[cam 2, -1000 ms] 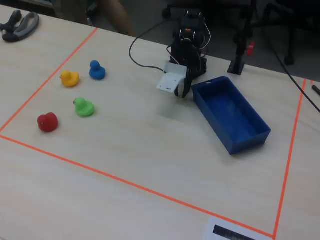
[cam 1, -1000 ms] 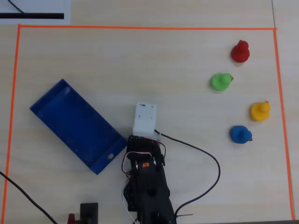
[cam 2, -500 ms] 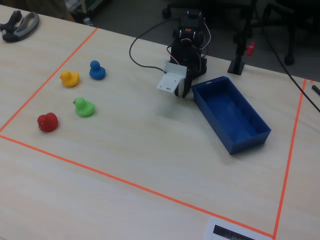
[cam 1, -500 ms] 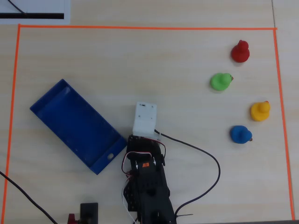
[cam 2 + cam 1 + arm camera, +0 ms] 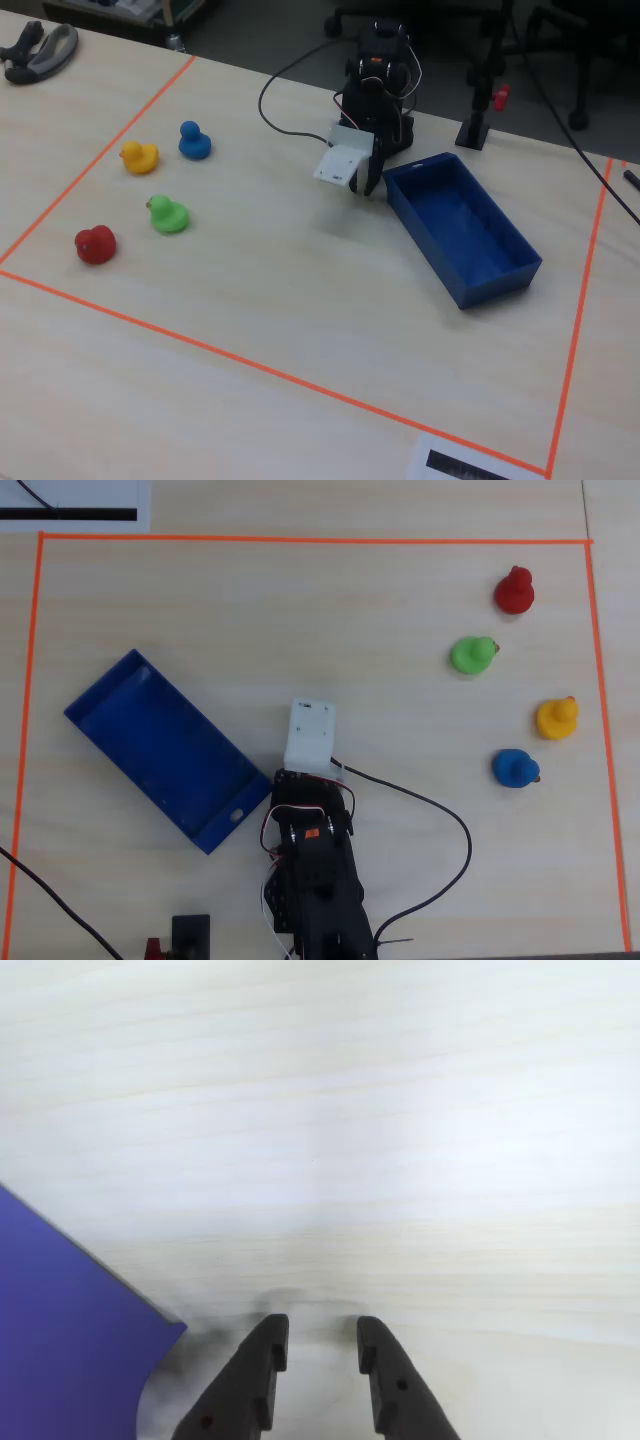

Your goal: Grasp red duck and put it into box.

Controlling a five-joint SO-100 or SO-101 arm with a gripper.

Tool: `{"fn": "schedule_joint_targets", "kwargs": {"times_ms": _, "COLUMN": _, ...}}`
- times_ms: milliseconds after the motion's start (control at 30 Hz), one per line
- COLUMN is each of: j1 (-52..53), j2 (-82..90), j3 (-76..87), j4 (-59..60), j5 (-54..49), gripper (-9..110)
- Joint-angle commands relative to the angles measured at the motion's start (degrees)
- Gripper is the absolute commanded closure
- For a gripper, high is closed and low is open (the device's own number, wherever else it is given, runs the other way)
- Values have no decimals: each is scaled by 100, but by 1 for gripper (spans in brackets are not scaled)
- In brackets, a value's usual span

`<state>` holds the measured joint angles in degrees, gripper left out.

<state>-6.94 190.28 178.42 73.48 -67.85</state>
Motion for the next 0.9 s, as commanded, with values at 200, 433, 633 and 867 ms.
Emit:
{"fn": "schedule_joint_targets", "kwargs": {"times_ms": 200, "j1": -9, "j2": -62, "j3": -18, "j4": 114, "j5": -26, "gripper": 94}}
{"fn": "schedule_joint_targets", "kwargs": {"times_ms": 433, "j1": -9, "j2": -62, "j3": -18, "j4": 114, "j5": -26, "gripper": 94}}
{"fn": "schedule_joint_targets", "kwargs": {"times_ms": 633, "j1": -9, "j2": -62, "j3": -18, "j4": 114, "j5": -26, "gripper": 94}}
{"fn": "schedule_joint_targets", "kwargs": {"times_ms": 867, "j1": 185, "j2": -62, "j3": -18, "j4": 114, "j5": -26, "gripper": 94}}
